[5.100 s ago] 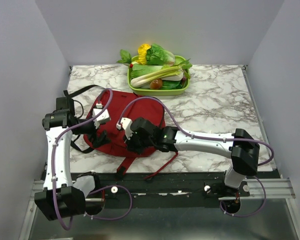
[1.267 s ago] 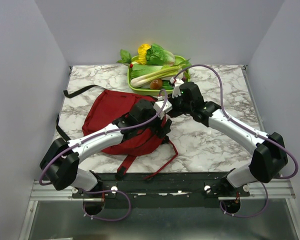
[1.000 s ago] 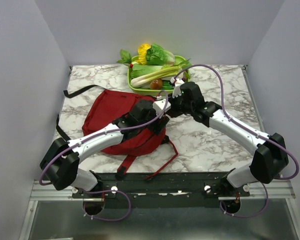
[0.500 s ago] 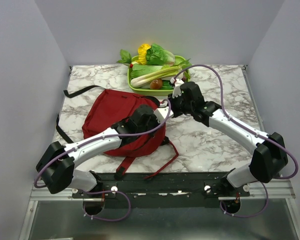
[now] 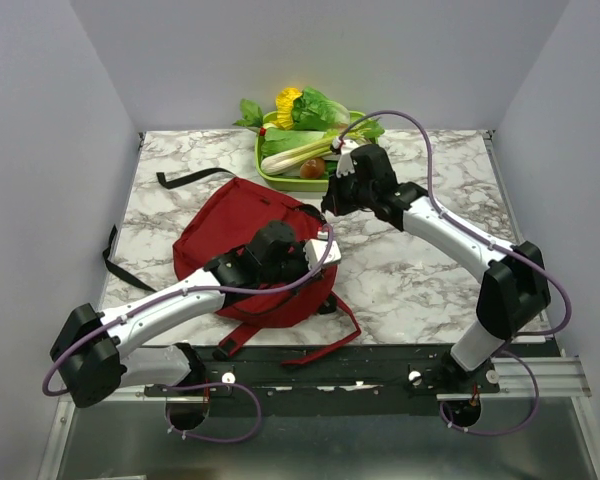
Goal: Pack the student bag
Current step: Zip the student bag at the center of the board.
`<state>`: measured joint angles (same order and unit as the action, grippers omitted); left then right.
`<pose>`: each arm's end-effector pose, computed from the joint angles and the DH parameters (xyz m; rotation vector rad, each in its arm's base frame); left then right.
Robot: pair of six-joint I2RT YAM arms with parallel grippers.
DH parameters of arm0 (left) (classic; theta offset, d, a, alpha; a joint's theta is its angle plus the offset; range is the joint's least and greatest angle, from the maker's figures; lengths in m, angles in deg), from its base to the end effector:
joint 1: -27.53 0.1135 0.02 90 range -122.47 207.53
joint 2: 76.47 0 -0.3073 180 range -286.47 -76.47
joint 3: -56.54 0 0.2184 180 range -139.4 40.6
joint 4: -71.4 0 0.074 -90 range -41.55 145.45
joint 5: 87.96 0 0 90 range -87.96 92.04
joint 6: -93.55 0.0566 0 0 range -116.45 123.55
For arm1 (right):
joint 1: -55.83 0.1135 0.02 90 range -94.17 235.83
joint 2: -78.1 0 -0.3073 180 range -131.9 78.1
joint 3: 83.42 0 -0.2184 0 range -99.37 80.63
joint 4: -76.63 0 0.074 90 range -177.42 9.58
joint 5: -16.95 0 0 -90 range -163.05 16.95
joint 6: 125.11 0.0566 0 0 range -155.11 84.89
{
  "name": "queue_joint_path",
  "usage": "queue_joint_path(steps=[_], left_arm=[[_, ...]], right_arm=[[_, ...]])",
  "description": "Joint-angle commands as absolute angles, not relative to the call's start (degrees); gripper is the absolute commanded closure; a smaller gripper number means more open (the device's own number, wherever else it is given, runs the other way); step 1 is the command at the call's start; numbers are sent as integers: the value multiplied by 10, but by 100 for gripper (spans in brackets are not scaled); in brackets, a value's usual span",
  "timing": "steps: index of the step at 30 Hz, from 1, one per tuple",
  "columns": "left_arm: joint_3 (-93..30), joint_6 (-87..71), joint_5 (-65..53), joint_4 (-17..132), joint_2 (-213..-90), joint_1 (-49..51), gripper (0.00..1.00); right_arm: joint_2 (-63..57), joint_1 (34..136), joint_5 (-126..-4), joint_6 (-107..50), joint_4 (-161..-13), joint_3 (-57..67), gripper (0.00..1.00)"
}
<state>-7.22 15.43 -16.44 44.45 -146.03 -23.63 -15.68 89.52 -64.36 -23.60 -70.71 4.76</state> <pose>0.1349 -0.1961 0.3103 1.3130 1.7683 -0.7386 0.2993 0.2098 0.3388 -0.5166 2.1727 0.6066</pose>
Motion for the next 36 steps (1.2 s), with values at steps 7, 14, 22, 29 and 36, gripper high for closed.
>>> queue_joint_path(steps=[7, 14, 22, 29, 36], left_arm=[[-56, 203, -270, 383, -1415, -256, 100], [-77, 224, -241, 374, -1414, -256, 97], [-135, 146, -185, 404, -1427, -205, 1], [-210, 81, -241, 372, -1444, -46, 1], [-276, 37, 4, 218, -1478, -14, 2]], right_arm=[[-237, 886, -624, -232, -766, -56, 99], [-235, 886, -612, -215, -760, -51, 97], [-136, 885, -637, -217, -690, -6, 0], [-27, 884, -713, -209, -584, 41, 0], [116, 884, -727, -199, -554, 142, 0]])
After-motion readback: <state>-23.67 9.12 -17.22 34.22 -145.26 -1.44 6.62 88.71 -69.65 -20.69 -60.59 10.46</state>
